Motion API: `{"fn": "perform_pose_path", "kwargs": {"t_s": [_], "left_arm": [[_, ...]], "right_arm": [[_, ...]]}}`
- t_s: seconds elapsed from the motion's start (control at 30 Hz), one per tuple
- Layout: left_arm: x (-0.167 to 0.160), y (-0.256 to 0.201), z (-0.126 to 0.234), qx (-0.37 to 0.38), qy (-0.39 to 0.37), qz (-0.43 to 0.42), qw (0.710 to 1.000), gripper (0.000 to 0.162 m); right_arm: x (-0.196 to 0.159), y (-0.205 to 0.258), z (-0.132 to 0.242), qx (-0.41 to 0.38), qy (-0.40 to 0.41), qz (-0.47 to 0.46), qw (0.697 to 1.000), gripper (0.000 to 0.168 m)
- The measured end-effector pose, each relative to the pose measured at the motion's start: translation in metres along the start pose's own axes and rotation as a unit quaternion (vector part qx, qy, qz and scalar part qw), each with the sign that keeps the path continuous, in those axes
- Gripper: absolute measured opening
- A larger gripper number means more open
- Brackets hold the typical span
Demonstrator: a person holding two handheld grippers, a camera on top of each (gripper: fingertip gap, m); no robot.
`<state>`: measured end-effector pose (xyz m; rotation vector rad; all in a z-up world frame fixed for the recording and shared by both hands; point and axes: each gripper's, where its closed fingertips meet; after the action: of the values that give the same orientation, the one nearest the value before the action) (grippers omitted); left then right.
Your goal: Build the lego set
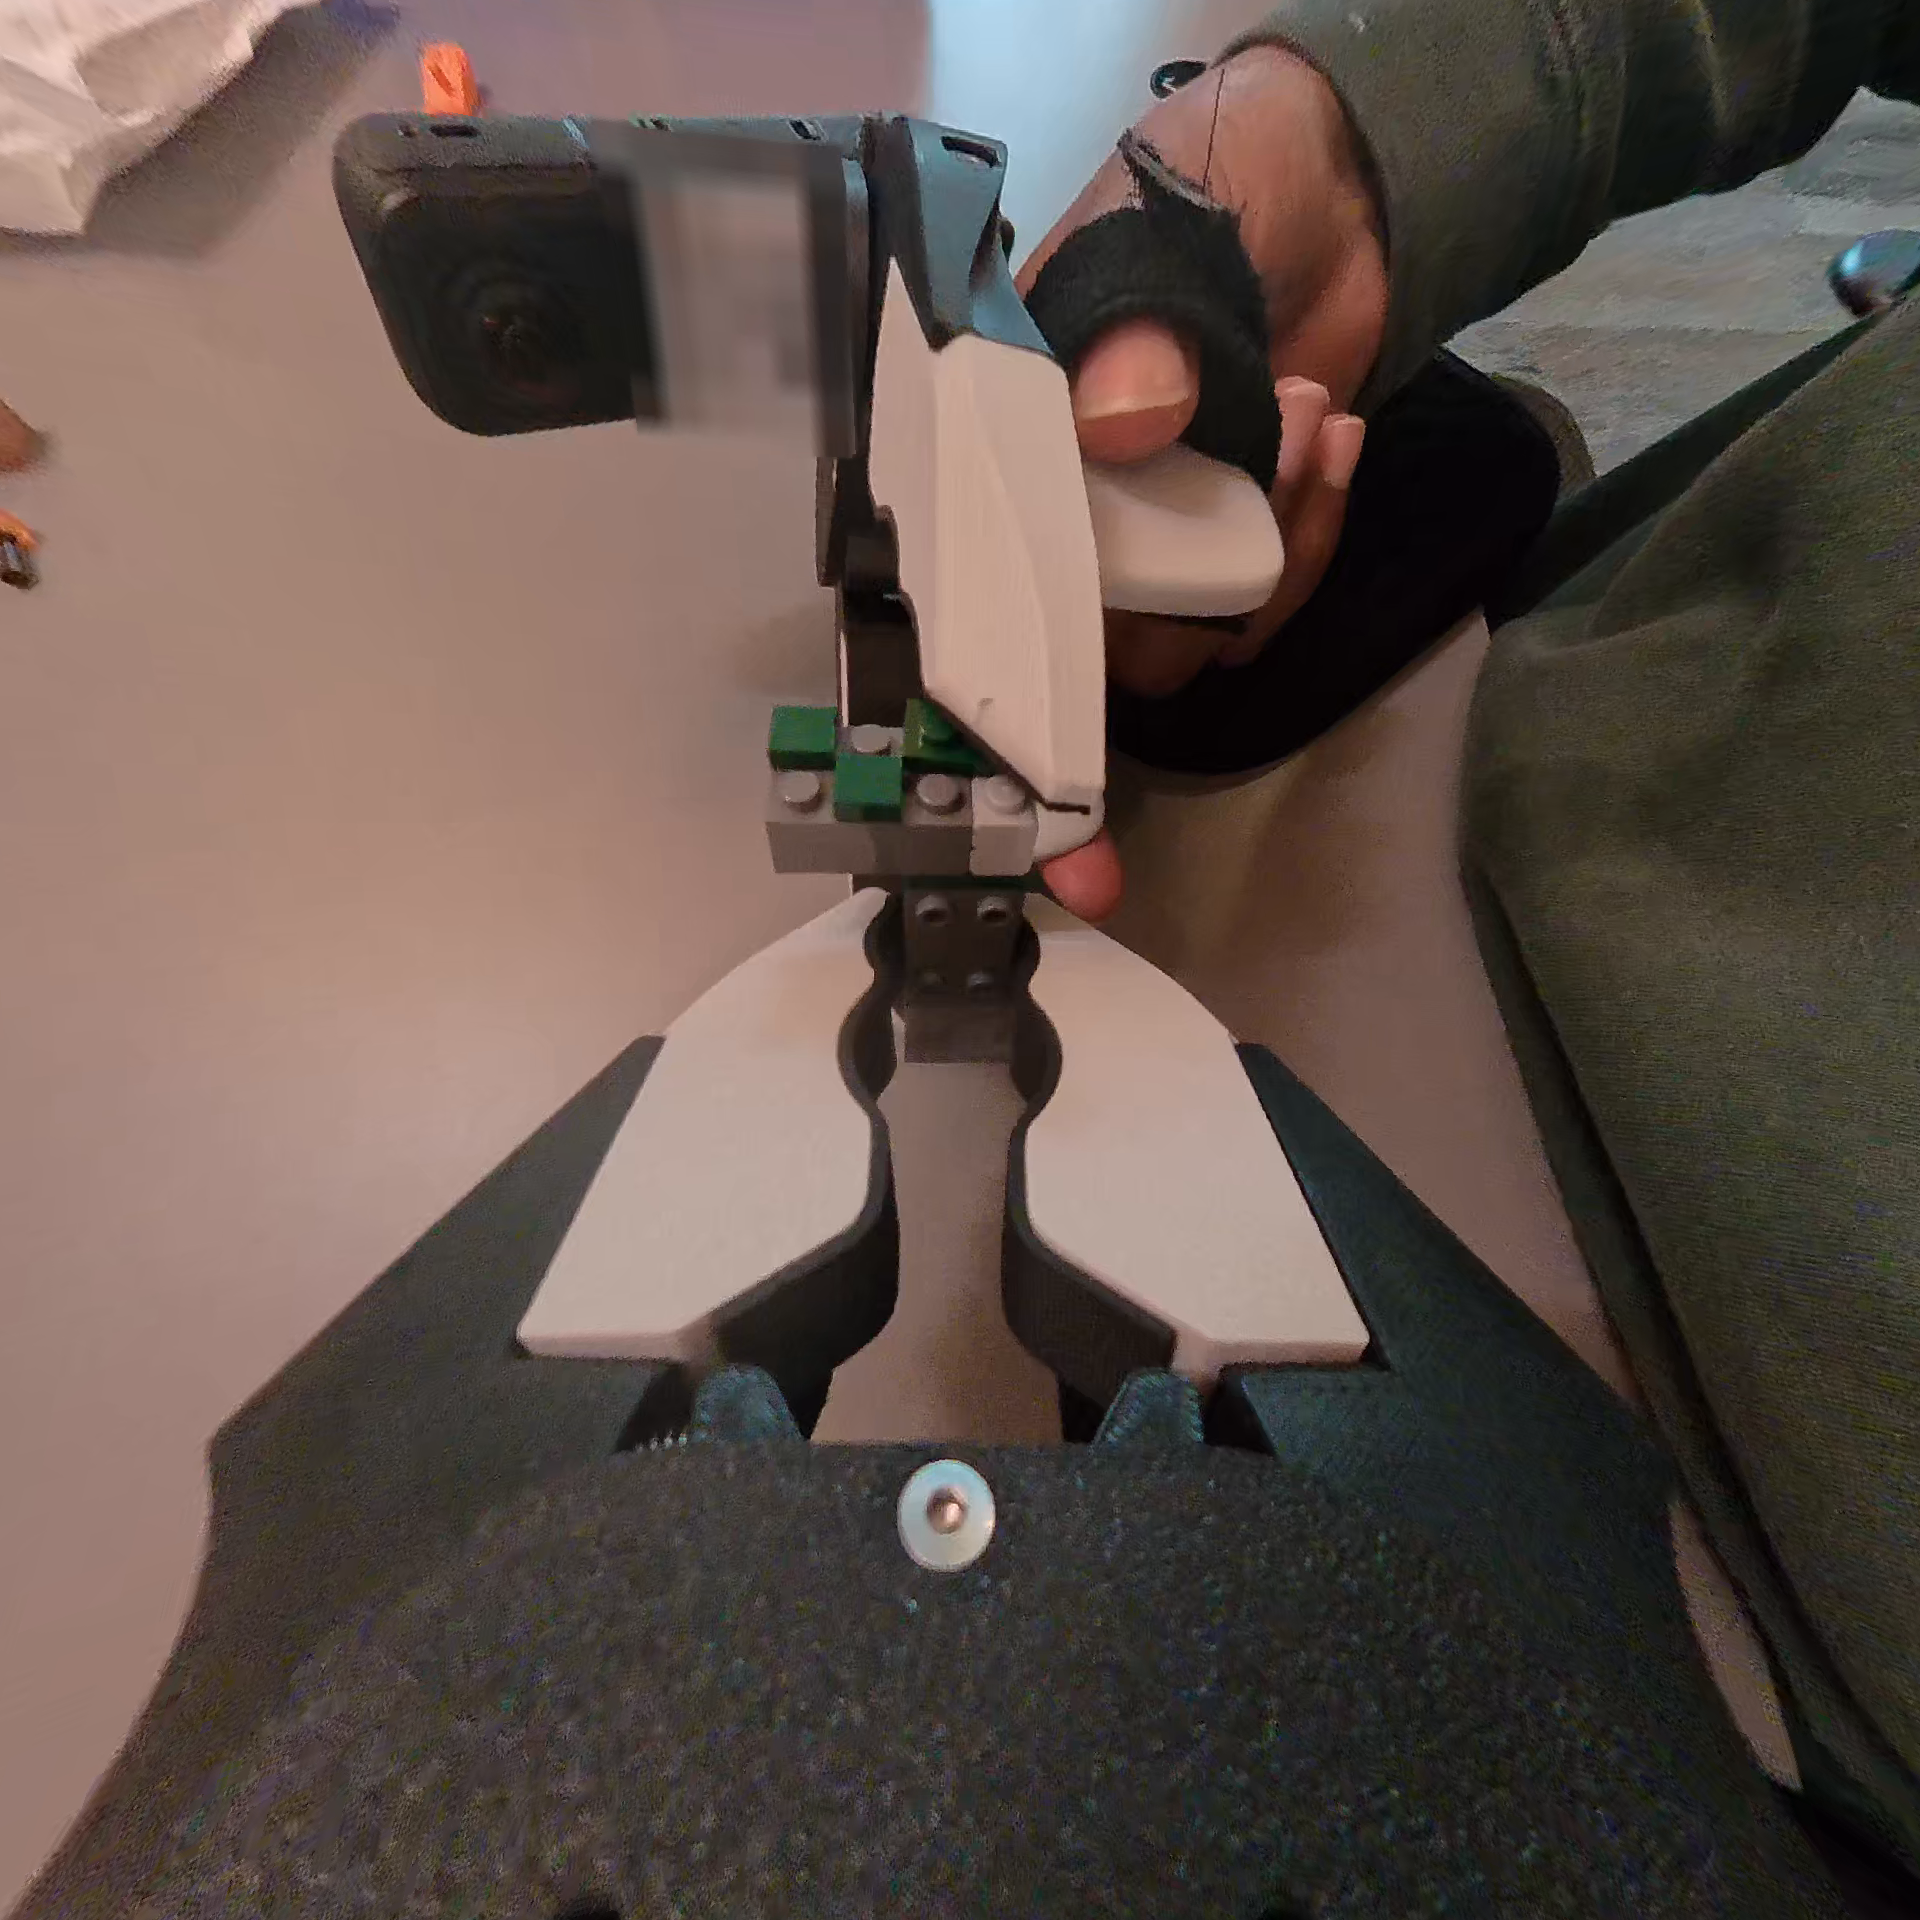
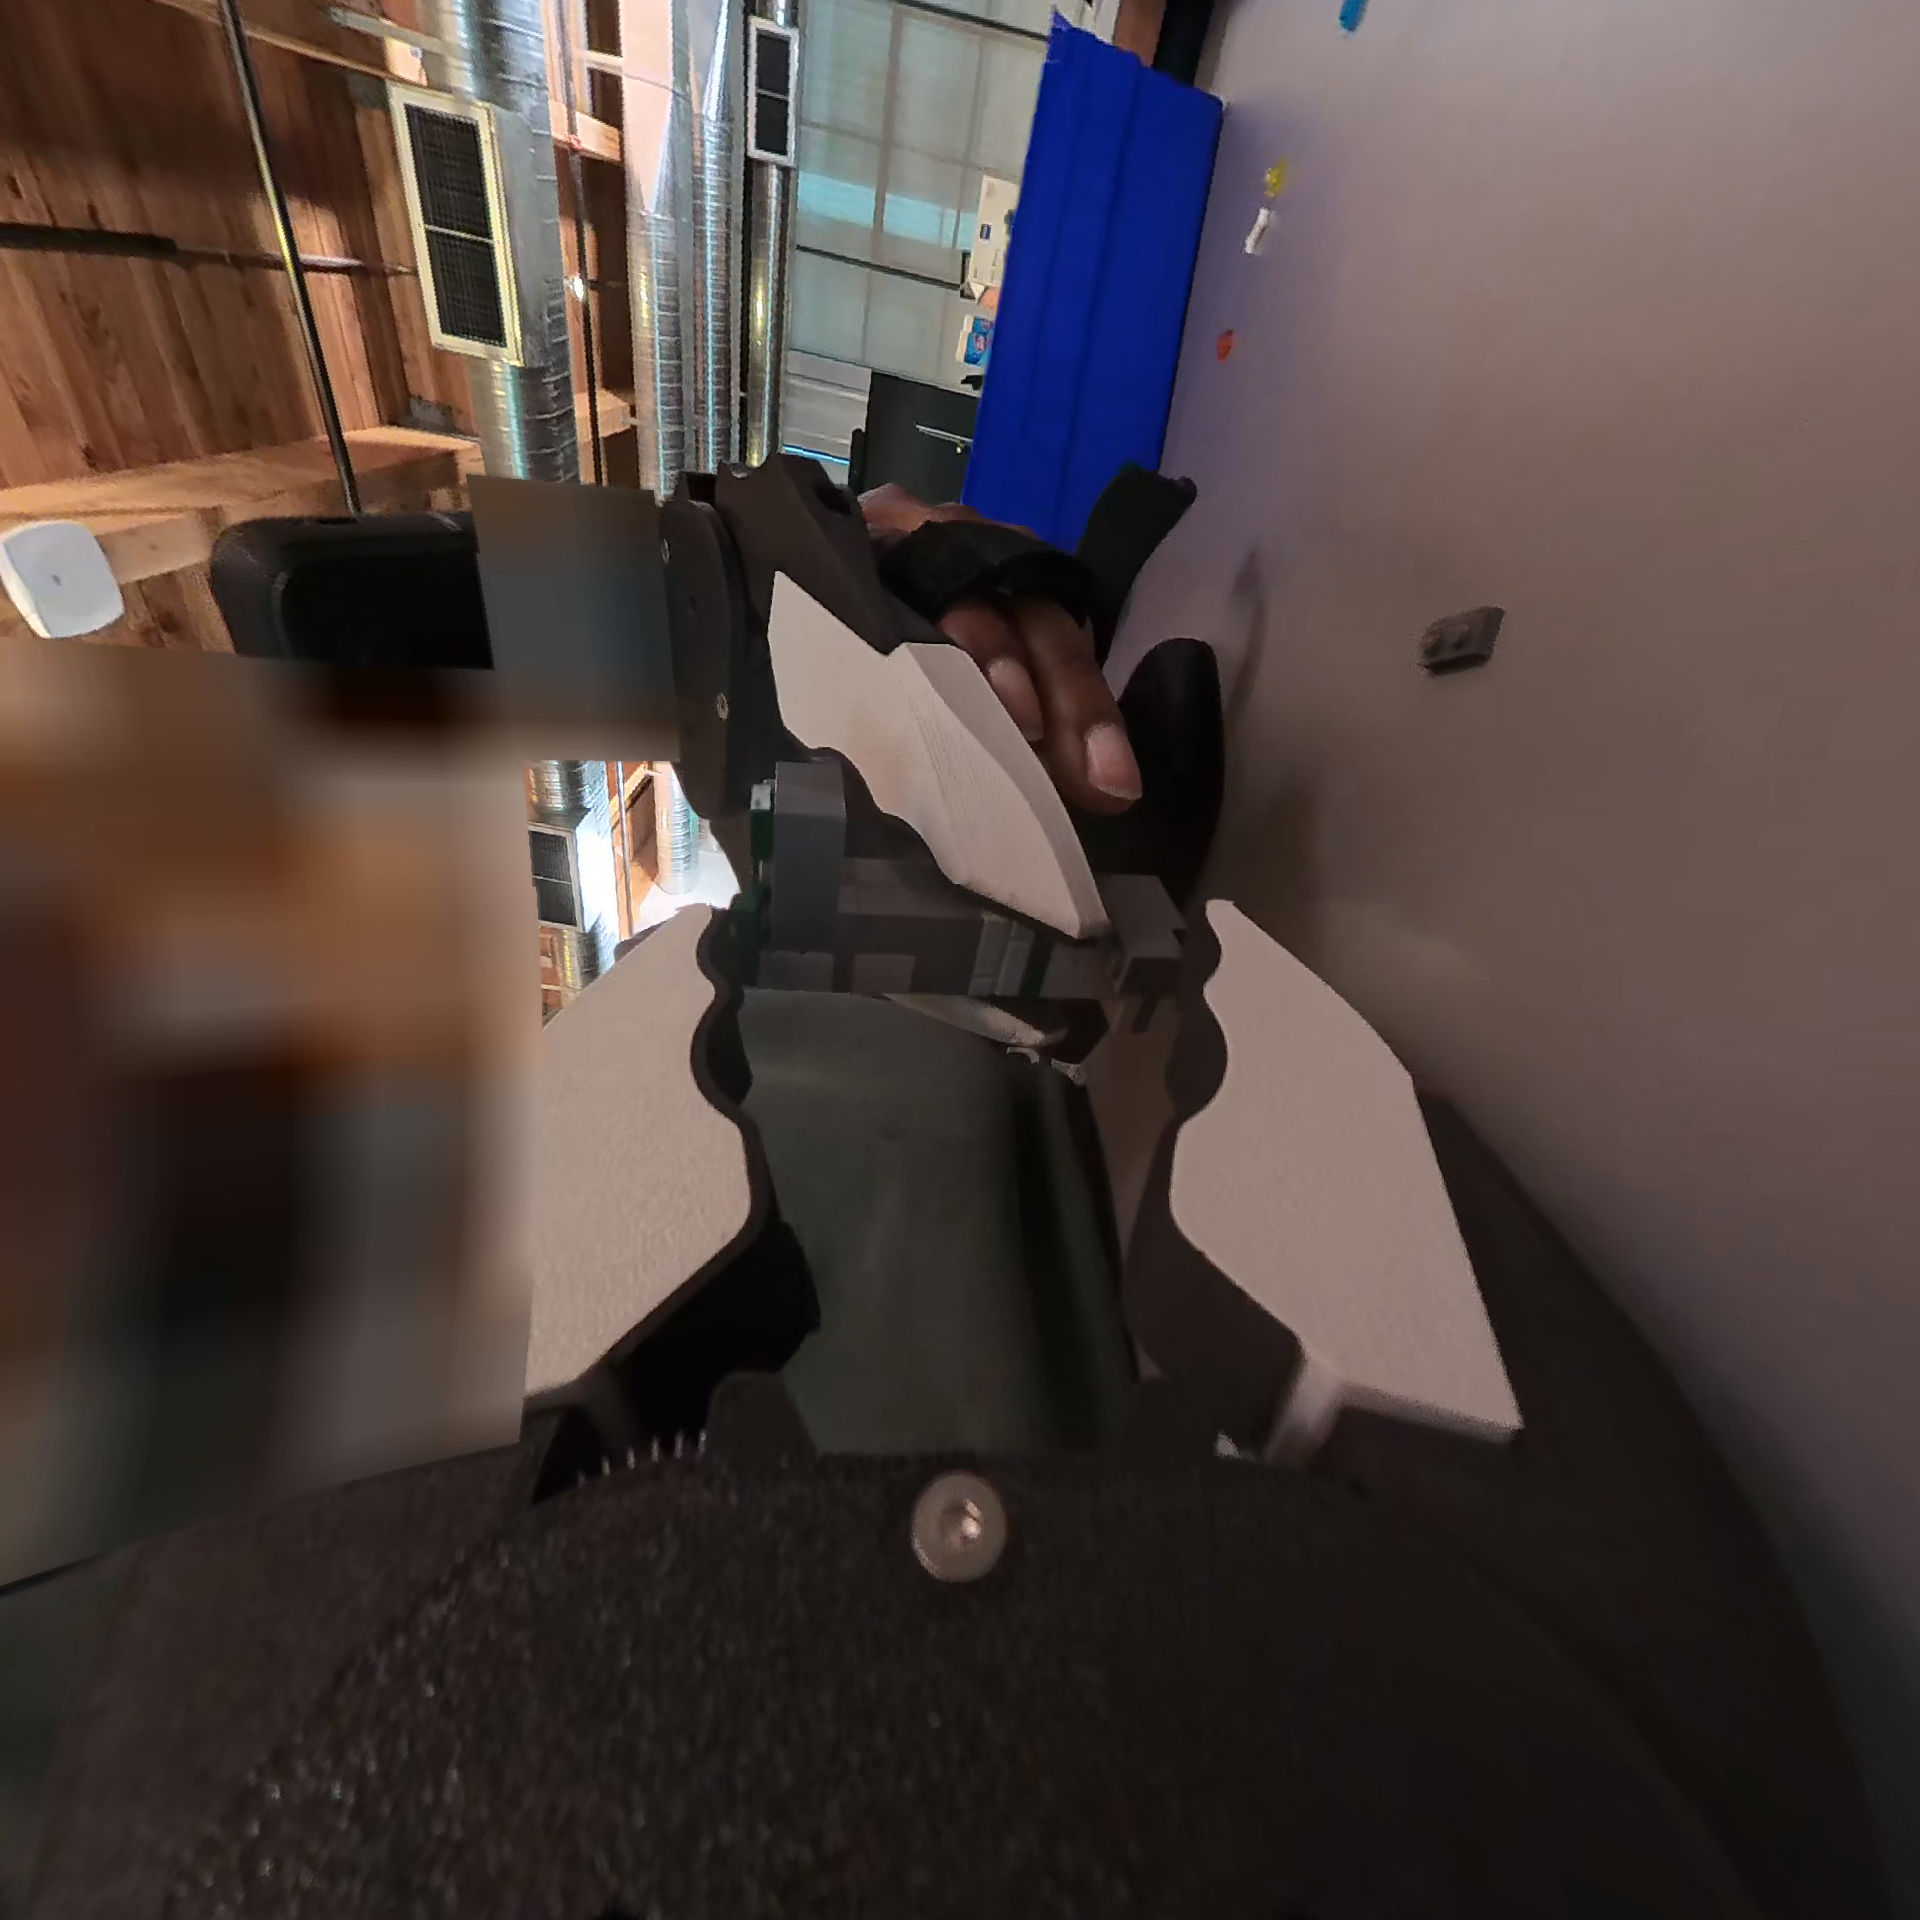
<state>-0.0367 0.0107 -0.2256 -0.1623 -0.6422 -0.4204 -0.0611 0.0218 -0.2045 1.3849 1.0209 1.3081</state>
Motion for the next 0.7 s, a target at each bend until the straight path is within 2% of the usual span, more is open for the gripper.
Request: {"fn": "perform_pose_path", "kwargs": {"t_s": [0.33,0.5,0.7], "left_arm": [[0.008,-0.001,0.008,0.043,-0.033,-0.021,0.998,0.017],[0.009,0.002,0.011,0.046,-0.042,-0.018,0.998,0.017],[0.009,0.002,0.010,0.045,-0.043,-0.017,0.998,0.017]], "right_arm": [[0.000,0.011,-0.001,0.010,-0.008,0.043,0.999,0.082],[0.005,0.016,0.001,0.031,-0.025,0.034,0.999,0.084],[0.004,0.014,0.000,0.020,-0.024,0.031,0.999,0.084]]}}
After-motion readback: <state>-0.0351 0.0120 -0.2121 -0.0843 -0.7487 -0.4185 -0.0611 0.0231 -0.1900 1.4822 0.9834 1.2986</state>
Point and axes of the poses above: each gripper's, where its closed fingertips meet, z back along the fingers, x out of its top, y = z × x across the jaws, and after that the axes turned 15 degrees about y, right-handed
